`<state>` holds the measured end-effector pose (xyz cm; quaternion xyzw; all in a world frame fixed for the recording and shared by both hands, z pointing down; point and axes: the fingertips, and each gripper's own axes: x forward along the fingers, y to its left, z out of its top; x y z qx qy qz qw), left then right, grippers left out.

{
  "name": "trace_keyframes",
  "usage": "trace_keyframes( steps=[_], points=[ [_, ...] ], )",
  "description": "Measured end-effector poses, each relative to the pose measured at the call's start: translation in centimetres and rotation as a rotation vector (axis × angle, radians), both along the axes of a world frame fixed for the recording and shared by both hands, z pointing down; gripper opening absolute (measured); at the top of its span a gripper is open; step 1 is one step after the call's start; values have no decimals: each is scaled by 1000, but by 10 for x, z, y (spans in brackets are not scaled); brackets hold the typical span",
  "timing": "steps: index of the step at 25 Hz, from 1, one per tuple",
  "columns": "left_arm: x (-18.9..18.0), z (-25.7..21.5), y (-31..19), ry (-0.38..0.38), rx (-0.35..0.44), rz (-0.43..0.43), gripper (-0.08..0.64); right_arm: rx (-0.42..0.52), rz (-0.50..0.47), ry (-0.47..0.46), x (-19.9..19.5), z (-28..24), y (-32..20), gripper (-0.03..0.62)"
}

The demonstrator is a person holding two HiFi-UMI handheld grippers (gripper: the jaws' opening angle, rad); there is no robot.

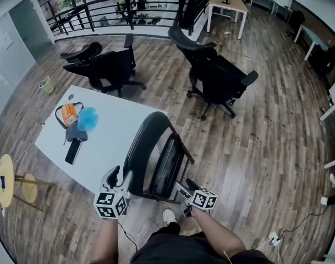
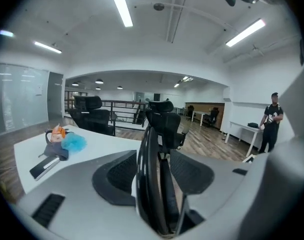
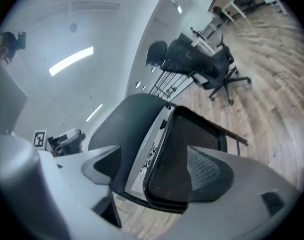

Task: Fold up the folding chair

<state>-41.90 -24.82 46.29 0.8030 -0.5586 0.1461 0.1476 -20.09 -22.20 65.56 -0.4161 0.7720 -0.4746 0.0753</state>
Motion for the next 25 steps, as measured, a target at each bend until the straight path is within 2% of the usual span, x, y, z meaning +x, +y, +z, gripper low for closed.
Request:
trace_keyframes(
  steps=[2, 4, 7, 10, 12, 14, 15, 19, 22, 25],
  points=[
    [20, -9, 18, 1, 32, -7, 209, 49, 99, 7, 39, -22, 9, 427],
    [51, -14, 37, 30, 58, 2, 209, 110, 148, 31, 77, -47, 25, 426],
    [112, -20, 66, 101, 81, 33, 207, 223, 140, 94, 126, -90, 54, 426],
    [179, -21, 107, 176, 71, 69, 206, 337, 112, 167, 176, -133, 101, 426],
    [224, -20, 134, 196, 63, 96, 183, 400, 109, 202, 212, -157, 133, 424],
    [263, -20, 156, 185, 62, 113, 139, 448, 109, 225, 243, -176, 162, 415],
    [280, -20, 167, 180, 65, 118, 108, 469, 112, 244, 258, -184, 177, 397],
    [335, -22, 211, 192, 83, 120, 34, 547, 145, 372, 309, -203, 225, 88],
    [366, -23, 238, 189, 109, 97, 13, 583, 206, 526, 346, -212, 253, 19],
    [395, -23, 261, 173, 149, 83, 5, 620, 281, 704, 375, -222, 277, 15]
  ],
)
